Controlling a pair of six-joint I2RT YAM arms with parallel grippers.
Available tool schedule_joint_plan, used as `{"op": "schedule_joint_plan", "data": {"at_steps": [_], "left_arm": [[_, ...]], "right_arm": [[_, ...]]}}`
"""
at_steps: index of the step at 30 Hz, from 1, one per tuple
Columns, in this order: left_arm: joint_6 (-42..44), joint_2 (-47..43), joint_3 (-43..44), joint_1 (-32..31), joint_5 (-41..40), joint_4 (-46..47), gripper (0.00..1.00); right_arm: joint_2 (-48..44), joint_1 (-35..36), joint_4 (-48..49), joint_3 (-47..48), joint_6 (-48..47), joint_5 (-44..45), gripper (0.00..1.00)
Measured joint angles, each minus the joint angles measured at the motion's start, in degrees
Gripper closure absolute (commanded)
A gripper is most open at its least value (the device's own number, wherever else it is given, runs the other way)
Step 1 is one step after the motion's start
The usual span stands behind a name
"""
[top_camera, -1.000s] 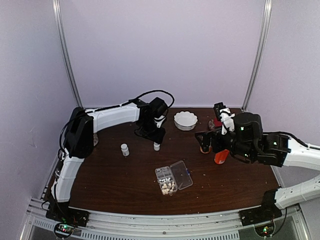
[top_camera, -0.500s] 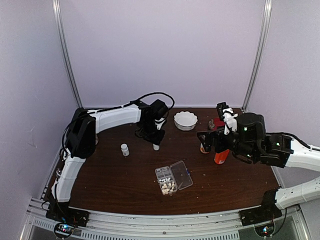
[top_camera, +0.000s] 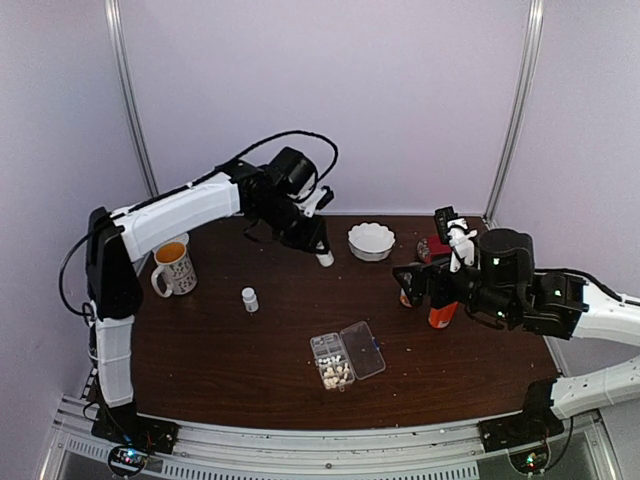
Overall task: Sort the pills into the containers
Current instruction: Pick up the pill bottle from the center of the board, then pass from the left arm to the right
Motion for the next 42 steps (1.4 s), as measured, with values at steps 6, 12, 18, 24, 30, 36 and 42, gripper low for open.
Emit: {"op": "schedule_joint_plan", "data": {"at_steps": [6, 12, 18, 24, 30, 36, 42], "left_arm": [[-2.29, -14.97, -4.55, 0.0, 10.64, 6.69, 0.81], [-5.95, -21.57, -6.45, -0.39, 23.61, 11.87, 0.82], [-8.26, -22.27, -7.23, -3.67, 32.5, 13.38, 0.82], [-10.6, -24.06, -8.72, -5.75, 37.18, 15.61, 0.82], [-12.26, -26.03, -8.87, -7.26, 38.99, 17.05, 0.82], [-12.81, -27.78, -10.54, -8.68, 39.19, 17.33, 0.82], [-12.87, -28.46, -11.85, -8.68, 39.08, 17.42, 0.82]], "right_arm": [[-4.81, 0.0, 8.11, -5.53, -0.26, -5.88, 0.12], [-8.66, 0.0, 20.5, -10.97, -4.72, -15.96, 0.16], [-8.66, 1.07, 27.43, -10.97, -13.03, -23.08, 0.2], [-7.69, 4.42, 33.46, -10.97, -21.9, -23.52, 0.22], [-5.22, 5.05, 39.85, -10.8, -25.88, -23.17, 0.29], [-1.68, 6.14, 41.57, -7.23, -27.21, -23.74, 0.36], [-0.35, 7.74, 42.91, -5.35, -27.71, -24.17, 0.38]]}}
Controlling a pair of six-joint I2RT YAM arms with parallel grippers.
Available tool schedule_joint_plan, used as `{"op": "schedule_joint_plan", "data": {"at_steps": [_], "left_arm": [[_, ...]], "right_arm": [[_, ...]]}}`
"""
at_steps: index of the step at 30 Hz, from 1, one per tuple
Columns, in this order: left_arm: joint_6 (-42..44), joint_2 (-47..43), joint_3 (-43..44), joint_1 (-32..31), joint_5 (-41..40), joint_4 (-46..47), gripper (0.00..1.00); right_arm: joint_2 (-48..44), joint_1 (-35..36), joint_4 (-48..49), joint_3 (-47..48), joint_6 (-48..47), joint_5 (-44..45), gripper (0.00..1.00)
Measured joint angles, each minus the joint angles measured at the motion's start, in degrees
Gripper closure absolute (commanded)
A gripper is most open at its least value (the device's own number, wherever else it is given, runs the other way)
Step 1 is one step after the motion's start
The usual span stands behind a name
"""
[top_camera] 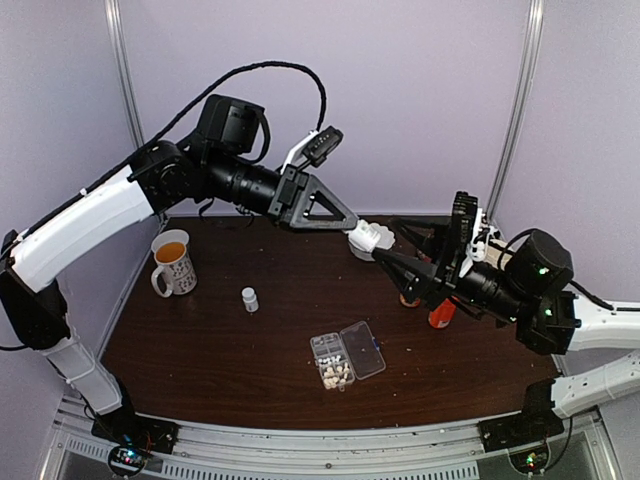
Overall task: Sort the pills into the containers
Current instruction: Pass from the left arm to the right
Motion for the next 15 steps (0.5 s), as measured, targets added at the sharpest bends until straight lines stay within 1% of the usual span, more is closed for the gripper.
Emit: {"op": "schedule_joint_plan", "data": {"at_steps": [3, 7, 8, 12, 14, 15], "left_arm": [[-0.04, -0.15, -0.28, 0.0, 0.0, 0.17, 0.82], [-0.28, -0.72, -1.33, 0.0, -0.04, 1.16, 0.82], [-0.48, -0.9, -1.64, 0.0, -0.09, 1.49, 0.82], [-1.18, -1.38, -2.27, 0.0, -0.17, 2.19, 0.82], [-1.38, -1.49, -2.36, 0.0, -0.15, 2.47, 0.82], [-1.44, -1.51, -2.43, 0.0, -0.17, 2.58, 0.82]], "right_arm": [[0.81, 0.87, 0.11, 0.48, -0.63, -0.02, 0.38], [2.43, 2.23, -1.77, 2.54, -1.99, 0.68, 0.44], [2.84, 2.58, -2.34, 3.28, -2.38, 1.03, 0.46], [3.48, 3.5, -3.39, 4.7, -3.5, 2.73, 0.59], [3.56, 3.72, -3.67, 4.9, -3.54, 3.65, 0.59], [3.67, 3.72, -3.85, 5.05, -3.54, 4.04, 0.55]]}}
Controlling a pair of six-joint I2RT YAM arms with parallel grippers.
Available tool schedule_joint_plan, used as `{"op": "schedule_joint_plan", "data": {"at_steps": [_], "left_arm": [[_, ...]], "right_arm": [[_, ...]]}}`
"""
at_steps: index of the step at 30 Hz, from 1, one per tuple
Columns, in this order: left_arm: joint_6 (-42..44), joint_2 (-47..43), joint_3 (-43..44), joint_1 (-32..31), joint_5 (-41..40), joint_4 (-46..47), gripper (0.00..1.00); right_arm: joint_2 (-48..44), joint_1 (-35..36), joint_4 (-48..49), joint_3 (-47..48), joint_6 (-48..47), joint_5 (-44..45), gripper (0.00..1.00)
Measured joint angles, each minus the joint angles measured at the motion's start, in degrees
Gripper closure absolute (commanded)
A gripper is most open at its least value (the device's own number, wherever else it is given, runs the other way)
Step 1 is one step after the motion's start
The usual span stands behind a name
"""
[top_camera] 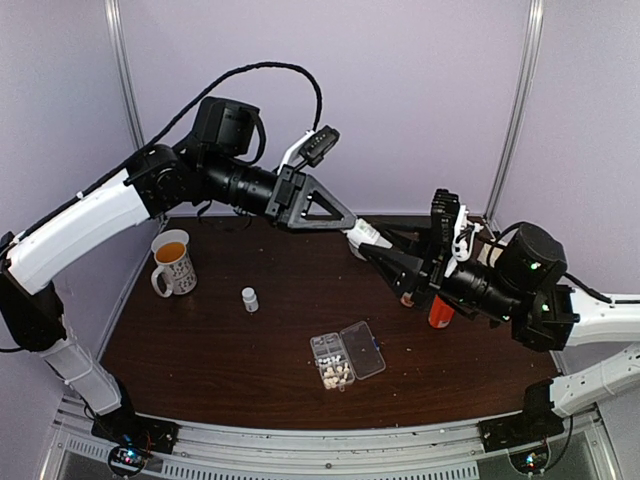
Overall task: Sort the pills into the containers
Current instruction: Pass from the left arm to the right
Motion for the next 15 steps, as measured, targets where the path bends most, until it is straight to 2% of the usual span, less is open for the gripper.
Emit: {"op": "schedule_joint_plan", "data": {"at_steps": [2, 5, 10, 15], "left_arm": [[-0.11, -0.09, -0.28, 0.0, -0.02, 0.28, 0.82], [-0.35, -0.26, -0.79, 0.0, -0.04, 0.48, 0.82], [-0.68, -0.55, -1.29, 0.0, -0.09, 1.07, 0.82], [-0.79, -0.79, -1.29, 0.0, -0.09, 1.51, 0.82]], "right_arm": [[0.24, 0.11, -0.35, 0.15, 0.09, 0.46, 0.43], [0.44, 0.11, -0.83, 0.15, 0.0, 1.18, 0.42], [0.44, 0.26, -0.85, 0.13, -0.04, 1.9, 0.52], [0.44, 0.26, -0.96, 0.13, -0.02, 2.6, 0.53]]}}
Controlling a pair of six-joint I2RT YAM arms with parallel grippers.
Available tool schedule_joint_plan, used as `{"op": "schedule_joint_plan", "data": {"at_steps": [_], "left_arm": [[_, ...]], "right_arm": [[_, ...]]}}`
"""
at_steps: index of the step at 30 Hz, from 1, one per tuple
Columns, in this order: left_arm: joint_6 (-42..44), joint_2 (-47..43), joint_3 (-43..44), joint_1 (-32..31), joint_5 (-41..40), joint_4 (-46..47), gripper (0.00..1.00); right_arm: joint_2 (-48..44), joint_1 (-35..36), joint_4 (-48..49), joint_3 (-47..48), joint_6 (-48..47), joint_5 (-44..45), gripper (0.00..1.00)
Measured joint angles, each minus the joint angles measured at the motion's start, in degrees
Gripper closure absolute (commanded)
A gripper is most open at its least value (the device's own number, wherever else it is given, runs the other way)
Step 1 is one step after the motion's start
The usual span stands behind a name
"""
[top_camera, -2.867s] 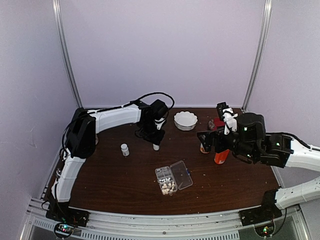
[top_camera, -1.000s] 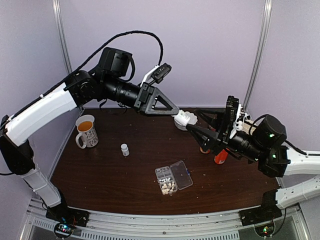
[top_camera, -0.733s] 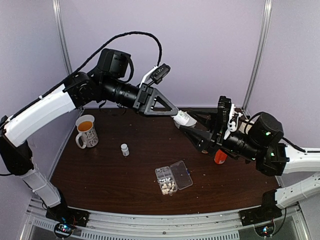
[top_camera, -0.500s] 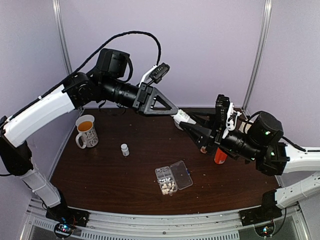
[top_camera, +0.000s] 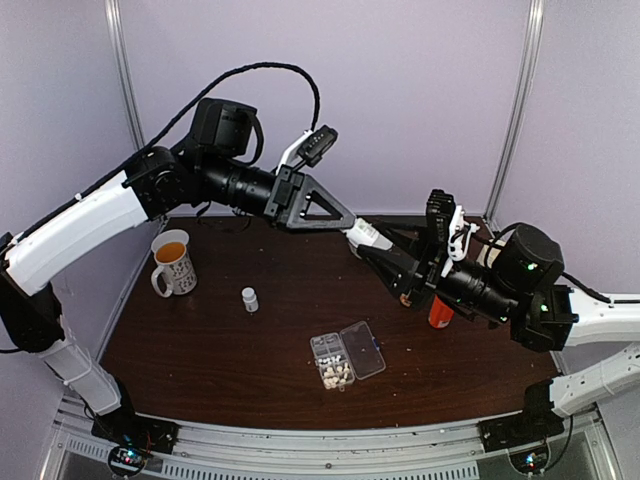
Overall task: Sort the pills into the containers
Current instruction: Pass from the left arm to the right, then unscrew the lid of the pill bottle from the pill bottle.
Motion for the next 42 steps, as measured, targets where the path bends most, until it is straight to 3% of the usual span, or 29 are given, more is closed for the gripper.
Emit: {"op": "schedule_joint_plan", "data": {"at_steps": [8, 10, 13, 18, 25, 38, 42], "left_arm": [[-0.37, -0.02, 0.0, 0.0, -0.31, 0.09, 0.8], [-0.44, -0.02, 0.0, 0.0, -0.42, 0.11, 0.73], [-0.61, -0.02, -0.02, 0.0, -0.57, 0.24, 0.53], [-0.76, -0.37, -0.72, 0.0, -1.11, 0.87, 0.42], [-0.94, -1.42, -1.73, 0.0, -1.7, 1.6, 0.51], [-1.44, -1.55, -2.49, 0.0, -1.68, 1.81, 0.53], [-1.55, -1.55, -2.58, 0.0, -1.66, 1.84, 0.64]], "right_arm": [[0.0, 0.0, -0.04, 0.0, 0.0, 1.03, 0.63], [0.0, 0.11, -0.11, 0.0, -0.02, 1.18, 0.68], [0.0, 0.22, -0.11, -0.02, 0.0, 1.22, 0.69], [-0.35, 0.22, -0.04, -0.57, 0.17, 1.44, 0.73], [-1.77, 0.22, 0.17, -1.73, 0.79, 1.42, 0.73], [-1.7, 0.22, -0.28, -1.73, 0.85, 0.92, 0.75], [-1.4, 0.22, -0.35, -1.73, 0.85, 0.76, 0.75]]}}
